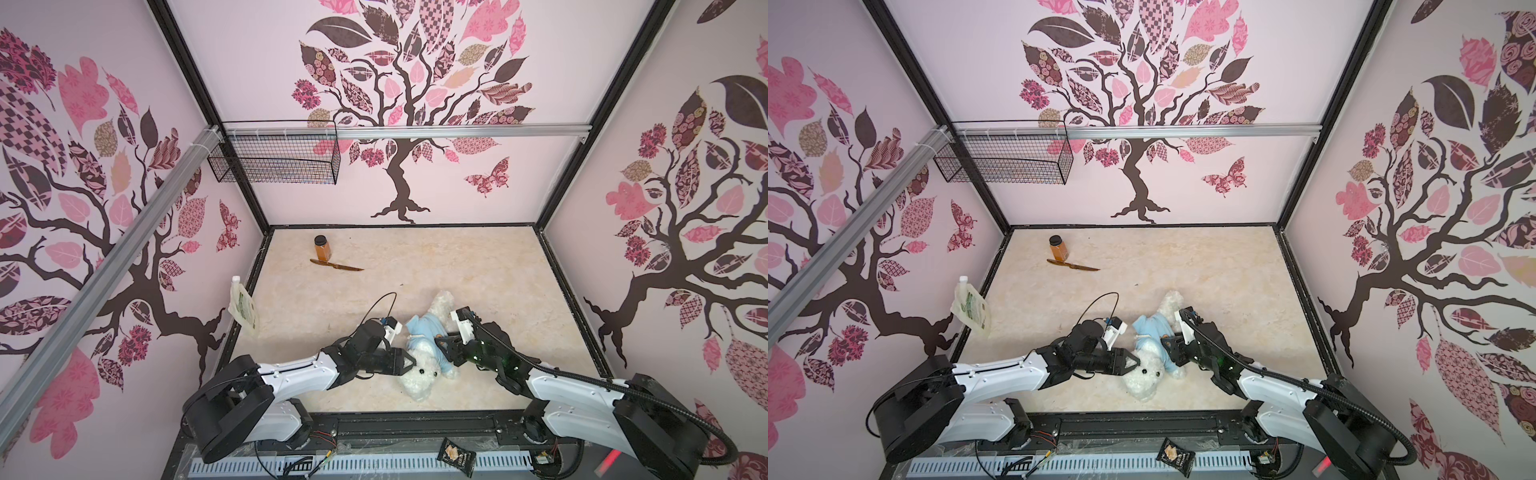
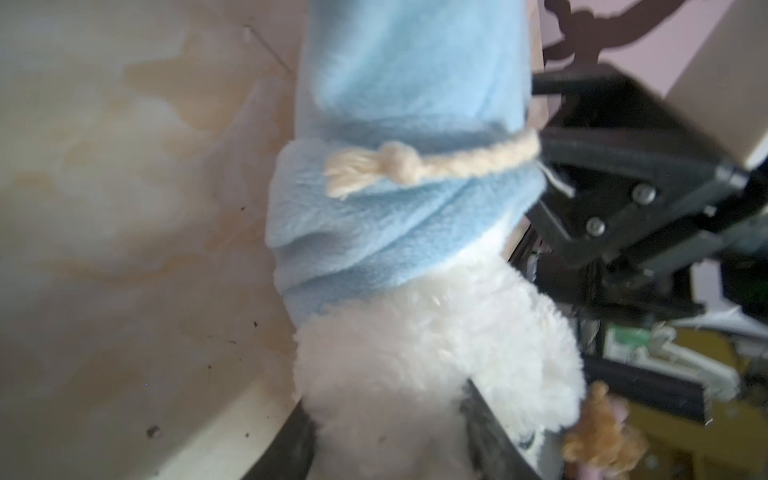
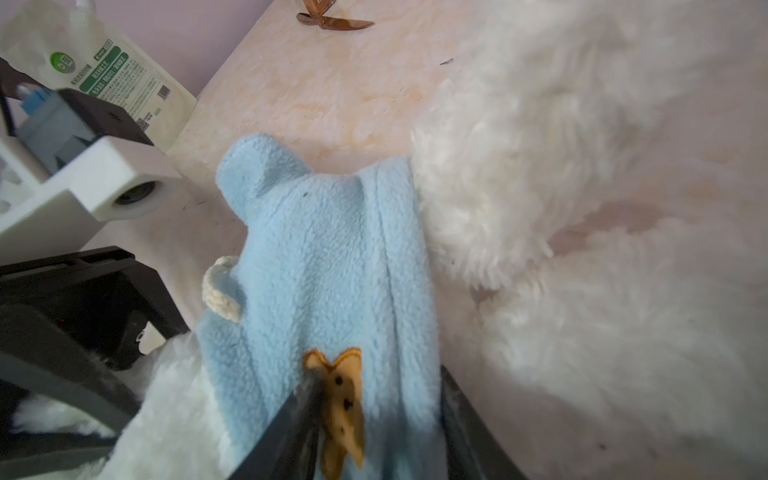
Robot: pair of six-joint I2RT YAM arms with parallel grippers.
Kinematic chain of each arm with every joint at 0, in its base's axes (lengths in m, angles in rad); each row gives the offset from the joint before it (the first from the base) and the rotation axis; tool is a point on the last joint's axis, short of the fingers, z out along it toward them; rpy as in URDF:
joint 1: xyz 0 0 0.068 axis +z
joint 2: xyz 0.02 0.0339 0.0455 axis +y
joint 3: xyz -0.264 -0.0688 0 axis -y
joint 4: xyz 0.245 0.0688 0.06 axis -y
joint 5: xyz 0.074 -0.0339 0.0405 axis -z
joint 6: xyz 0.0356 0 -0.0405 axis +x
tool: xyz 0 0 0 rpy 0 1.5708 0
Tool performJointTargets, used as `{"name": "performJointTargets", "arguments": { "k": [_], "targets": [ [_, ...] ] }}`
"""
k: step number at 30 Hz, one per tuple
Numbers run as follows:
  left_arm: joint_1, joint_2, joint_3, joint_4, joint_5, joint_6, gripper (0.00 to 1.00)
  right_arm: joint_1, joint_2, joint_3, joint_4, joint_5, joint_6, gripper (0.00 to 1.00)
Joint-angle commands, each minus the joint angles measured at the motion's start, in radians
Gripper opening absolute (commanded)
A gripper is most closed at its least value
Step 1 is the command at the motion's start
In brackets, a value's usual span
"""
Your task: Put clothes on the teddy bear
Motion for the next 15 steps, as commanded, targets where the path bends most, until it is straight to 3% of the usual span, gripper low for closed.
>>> {"name": "performJointTargets", "arguments": {
  "k": [1,5,7,9,13,15],
  "targets": [
    [0.017,-0.019,0.083,-0.098,-0.054,0.203,0.24,0.004,-0.042,0.064,-0.11,0.022,-0.052,0.52],
    [0.017,-0.088,0.203,-0.413,-0.228,0.607,0.0,0.002,-0.15,0.13,-0.232,0.11,-0.125,0.68],
    [0.022,-0.125,0.23,-0.481,-0.324,0.759,0.0,0.002,-0.203,0.162,-0.272,0.158,-0.159,0.77],
    [0.075,-0.179,0.219,-0.447,-0.2,0.9,0.0,0.002,-0.237,0.19,-0.294,0.201,-0.196,0.83],
    [0.089,-0.255,0.277,-0.518,-0.227,1.113,0.0,0.002,-0.277,0.265,-0.359,0.303,-0.227,0.88],
    [0.099,-0.273,0.305,-0.562,-0.211,1.249,0.0,0.003,-0.3,0.292,-0.366,0.29,-0.242,0.89]
  ]
}}
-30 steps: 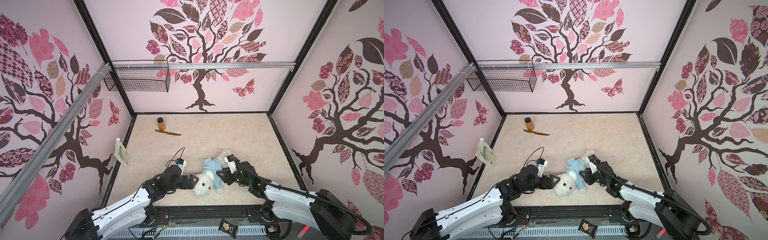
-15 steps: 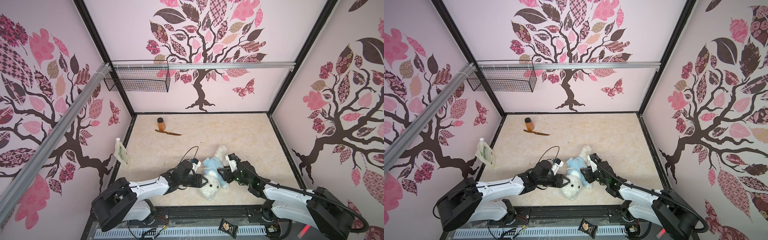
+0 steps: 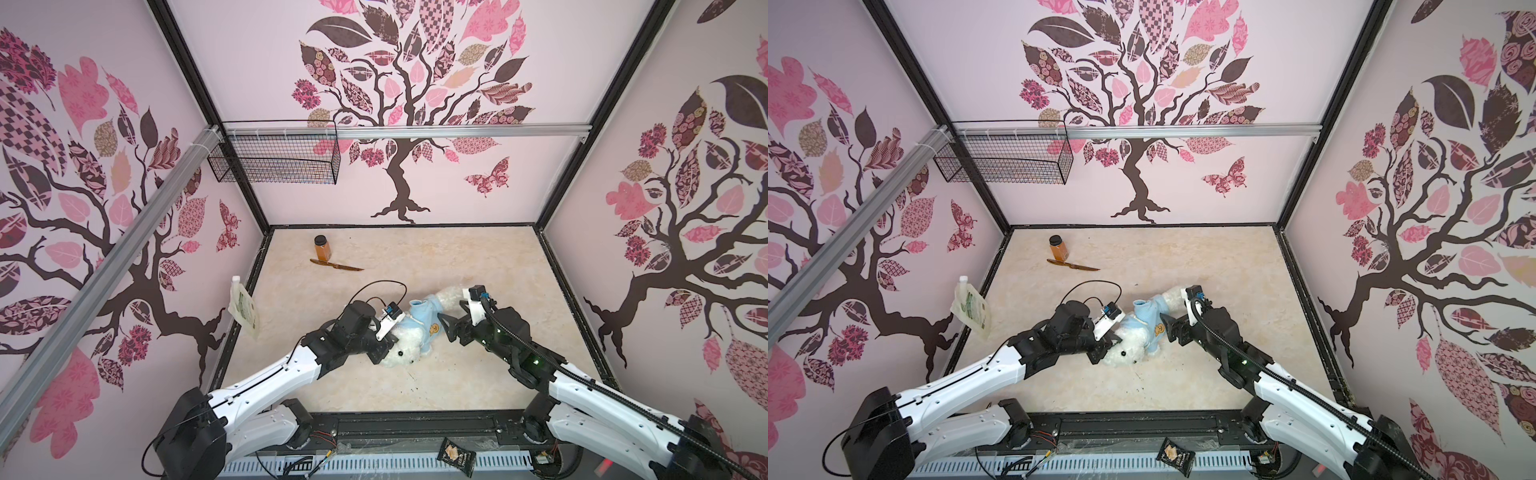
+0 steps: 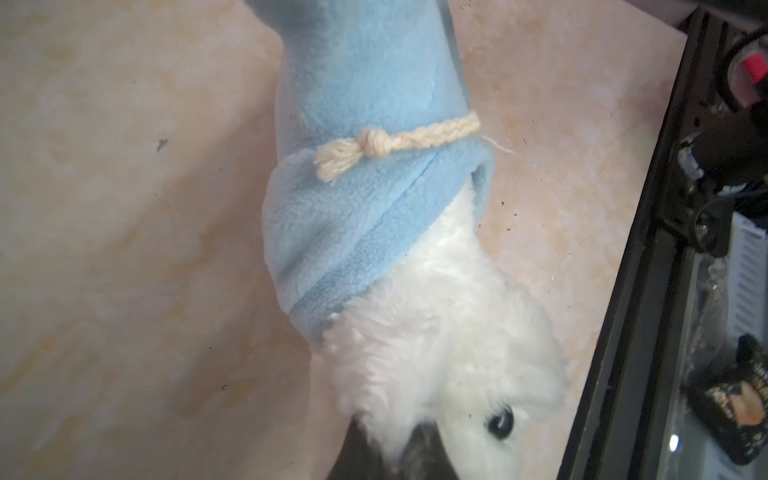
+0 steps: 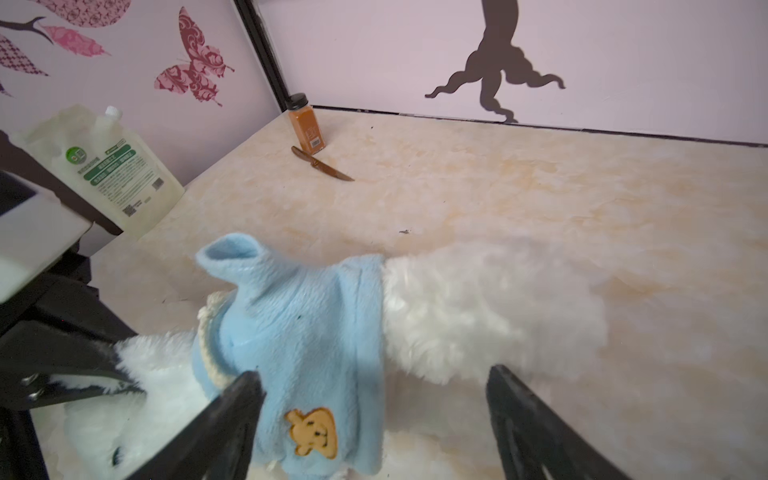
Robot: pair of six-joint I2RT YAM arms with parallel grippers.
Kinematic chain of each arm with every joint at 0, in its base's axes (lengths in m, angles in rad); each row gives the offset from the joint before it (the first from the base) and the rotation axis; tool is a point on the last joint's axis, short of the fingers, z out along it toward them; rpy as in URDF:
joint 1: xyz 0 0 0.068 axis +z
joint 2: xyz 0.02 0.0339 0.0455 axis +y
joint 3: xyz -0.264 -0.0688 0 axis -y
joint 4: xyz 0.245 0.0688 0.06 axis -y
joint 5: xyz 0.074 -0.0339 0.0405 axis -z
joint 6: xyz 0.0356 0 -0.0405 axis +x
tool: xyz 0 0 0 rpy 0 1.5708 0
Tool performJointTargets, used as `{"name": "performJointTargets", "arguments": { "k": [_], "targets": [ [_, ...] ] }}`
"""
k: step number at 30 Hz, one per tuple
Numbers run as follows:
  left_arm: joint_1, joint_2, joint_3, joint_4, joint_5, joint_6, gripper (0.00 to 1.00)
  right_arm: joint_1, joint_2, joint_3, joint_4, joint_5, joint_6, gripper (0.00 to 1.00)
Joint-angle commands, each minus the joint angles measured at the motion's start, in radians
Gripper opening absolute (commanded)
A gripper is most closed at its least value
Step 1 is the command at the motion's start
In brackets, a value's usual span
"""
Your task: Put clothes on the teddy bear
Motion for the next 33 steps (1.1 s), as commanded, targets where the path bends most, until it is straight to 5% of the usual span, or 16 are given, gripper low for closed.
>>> {"name": "performJointTargets", "arguments": {
  "k": [1,4,10,15,22,33],
  "targets": [
    [0.017,-0.04,0.092,-0.087,0.022,0.371,0.0,0.002,-0.041,0.062,-0.068,0.045,-0.056,0.89],
    [0.059,-0.057,0.11,-0.121,0.032,0.541,0.0,0.002,-0.069,0.08,-0.056,-0.023,-0.087,0.9],
    [0.19,-0.033,0.151,-0.192,0.095,0.702,0.0,0.001,-0.072,0.016,0.091,-0.285,-0.138,0.91],
    [0.21,-0.056,0.111,-0.227,0.066,0.82,0.0,0.002,0.024,-0.046,0.263,-0.449,-0.173,0.91],
    [0.21,-0.127,0.069,-0.223,0.111,0.868,0.0,0.032,0.111,-0.138,0.388,-0.439,-0.314,0.88],
    [0.21,-0.133,0.067,-0.238,0.234,0.916,0.0,0.051,0.195,-0.174,0.503,-0.407,-0.334,0.89]
  ]
}}
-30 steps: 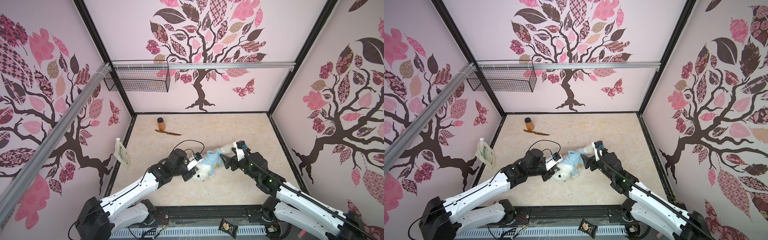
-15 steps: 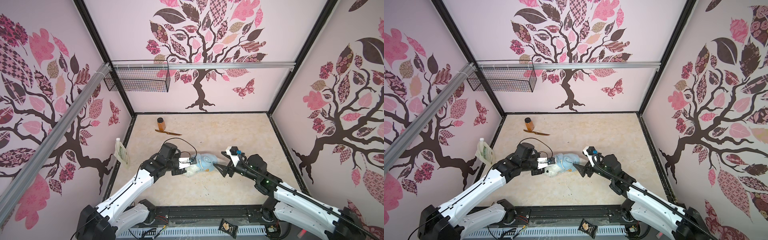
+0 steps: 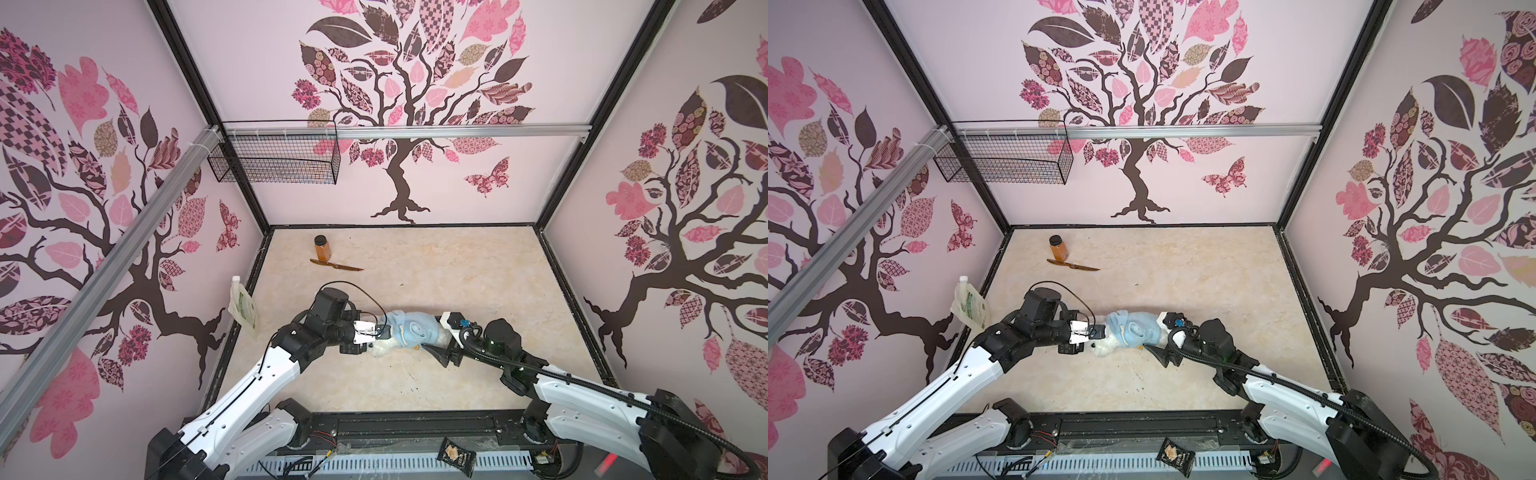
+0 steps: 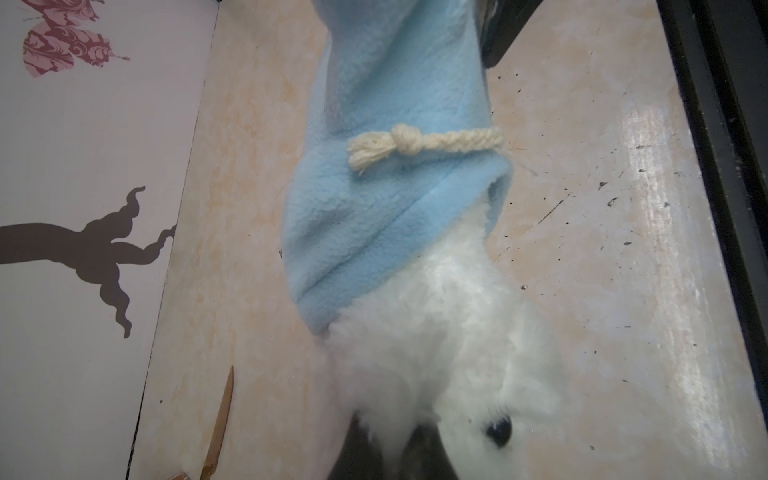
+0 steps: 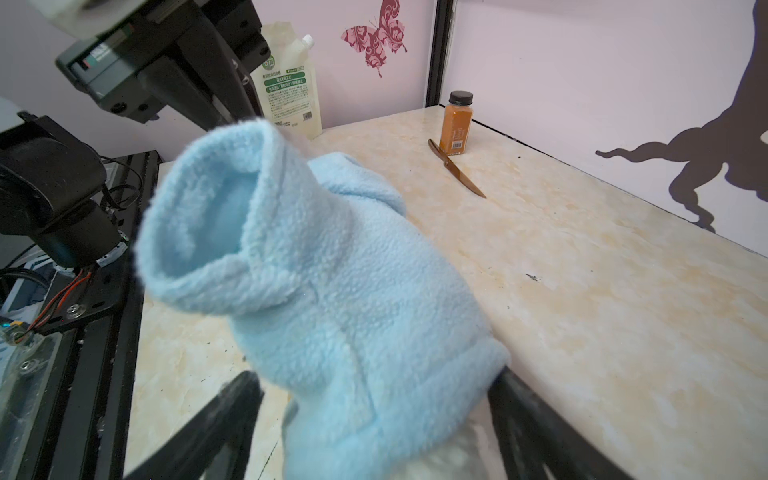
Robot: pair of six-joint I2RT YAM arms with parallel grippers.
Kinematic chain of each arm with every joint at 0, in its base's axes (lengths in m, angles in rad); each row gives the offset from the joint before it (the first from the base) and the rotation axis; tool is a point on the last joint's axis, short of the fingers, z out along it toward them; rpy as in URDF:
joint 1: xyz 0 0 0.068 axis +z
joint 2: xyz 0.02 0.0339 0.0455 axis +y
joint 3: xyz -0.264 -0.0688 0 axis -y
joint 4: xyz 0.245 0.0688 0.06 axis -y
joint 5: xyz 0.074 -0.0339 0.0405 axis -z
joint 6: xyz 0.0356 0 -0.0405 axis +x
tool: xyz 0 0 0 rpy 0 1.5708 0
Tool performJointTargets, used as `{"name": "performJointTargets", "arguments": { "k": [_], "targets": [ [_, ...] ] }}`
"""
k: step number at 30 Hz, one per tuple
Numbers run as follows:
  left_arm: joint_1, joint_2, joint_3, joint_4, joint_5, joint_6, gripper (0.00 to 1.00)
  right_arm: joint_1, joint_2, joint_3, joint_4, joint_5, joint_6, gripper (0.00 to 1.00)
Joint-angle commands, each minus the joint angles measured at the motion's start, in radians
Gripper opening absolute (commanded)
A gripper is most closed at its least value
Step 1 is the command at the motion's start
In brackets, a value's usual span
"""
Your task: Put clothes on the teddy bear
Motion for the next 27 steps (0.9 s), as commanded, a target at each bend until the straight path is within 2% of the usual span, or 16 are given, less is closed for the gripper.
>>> {"name": "performJointTargets", "arguments": {
  "k": [1,3,5,10,18,23,27],
  "targets": [
    [0.001,-0.017,-0.029,0.028,0.101,0.033,0.0,0.007,0.04,0.019,0.097,-0.023,-0.013,0.89],
    [0.001,-0.022,-0.035,0.042,0.122,0.024,0.0,0.009,0.074,0.024,0.133,-0.045,0.0,0.86],
    [0.001,-0.023,-0.038,0.046,0.137,0.031,0.0,0.01,0.1,0.03,0.165,-0.065,0.014,0.8],
    [-0.004,-0.009,-0.048,0.021,0.127,0.046,0.0,0.013,0.102,0.039,0.223,-0.108,0.068,0.47],
    [-0.046,0.014,-0.03,0.006,0.071,-0.02,0.01,0.022,0.073,0.003,0.258,-0.104,0.114,0.18],
    [-0.048,-0.026,-0.026,0.016,0.094,-0.098,0.26,0.021,0.042,-0.025,0.24,-0.059,0.11,0.11],
    [-0.048,-0.119,-0.045,0.09,0.102,-0.188,0.44,0.021,0.033,-0.036,0.217,-0.027,0.108,0.06]
  ]
}}
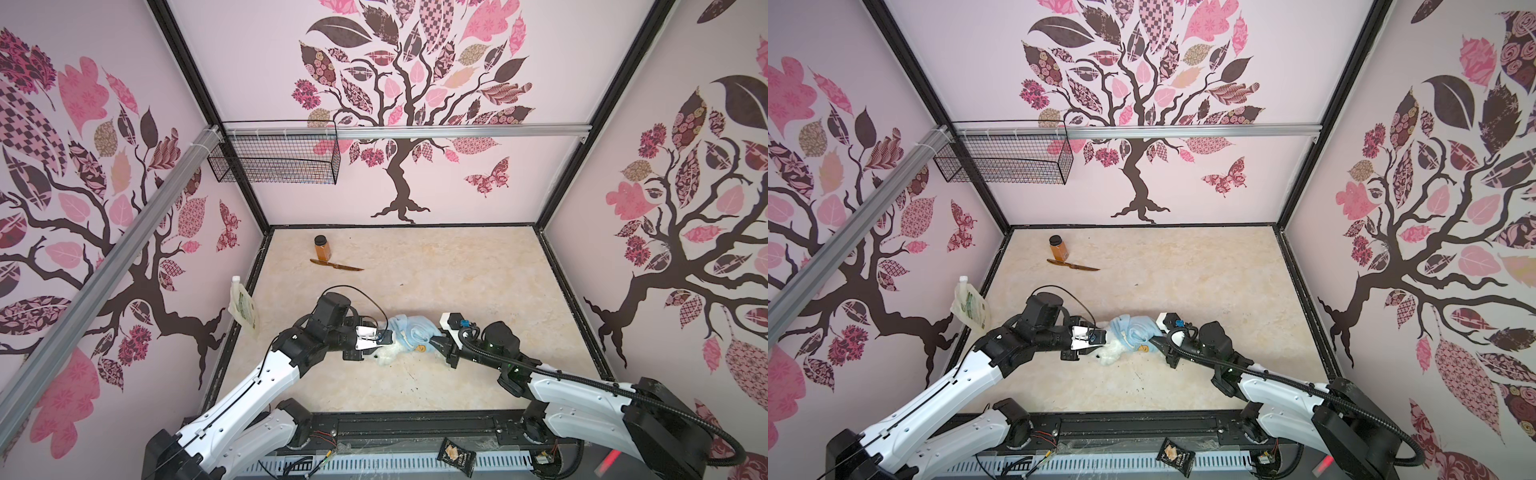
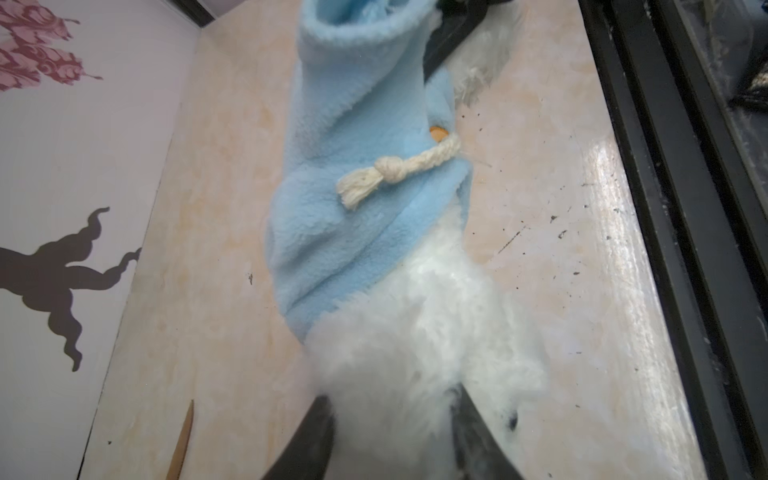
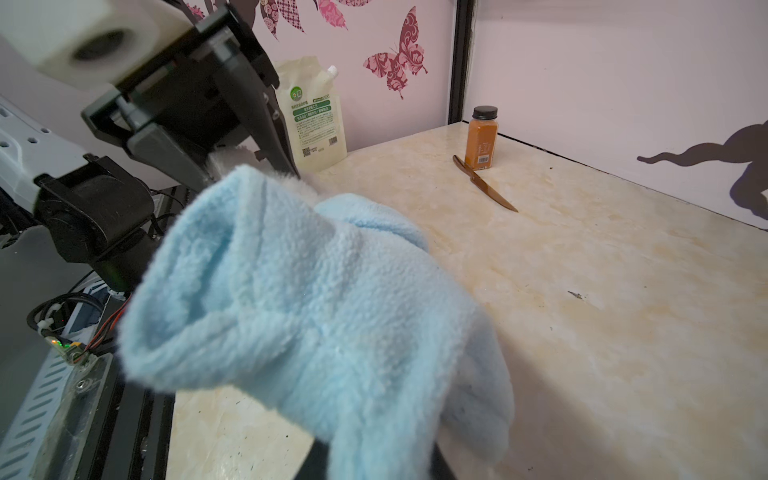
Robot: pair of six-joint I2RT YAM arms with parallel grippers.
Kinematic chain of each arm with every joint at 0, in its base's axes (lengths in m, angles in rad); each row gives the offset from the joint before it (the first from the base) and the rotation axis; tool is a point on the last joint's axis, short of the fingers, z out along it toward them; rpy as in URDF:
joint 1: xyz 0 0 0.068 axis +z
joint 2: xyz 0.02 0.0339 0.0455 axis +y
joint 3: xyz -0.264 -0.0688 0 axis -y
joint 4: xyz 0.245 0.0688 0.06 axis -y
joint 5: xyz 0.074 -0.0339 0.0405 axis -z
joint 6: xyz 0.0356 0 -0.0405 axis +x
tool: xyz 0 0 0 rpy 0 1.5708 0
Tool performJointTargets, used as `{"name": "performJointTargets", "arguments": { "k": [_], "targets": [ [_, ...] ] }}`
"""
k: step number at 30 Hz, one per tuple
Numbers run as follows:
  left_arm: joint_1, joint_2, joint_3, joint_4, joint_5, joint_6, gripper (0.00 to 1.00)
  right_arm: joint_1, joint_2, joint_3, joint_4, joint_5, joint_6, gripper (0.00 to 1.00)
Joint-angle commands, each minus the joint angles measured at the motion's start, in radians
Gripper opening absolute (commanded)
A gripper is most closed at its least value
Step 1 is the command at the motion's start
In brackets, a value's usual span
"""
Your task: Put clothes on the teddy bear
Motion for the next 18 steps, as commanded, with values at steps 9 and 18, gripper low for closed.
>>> {"name": "performJointTargets", "arguments": {
  "k": [9,18],
  "targets": [
    [-0.057,-0.152,0.006,0.264,0.116,-0.298,0.53,0.015,0.004,0.026,0.021,0.04,0.019,0.05],
    [-0.286,0.064,0.2,0.115,-0.057,-0.251,0.17,0.027,0.015,0.033,0.018,0.055,0.026,0.05]
  ]
}}
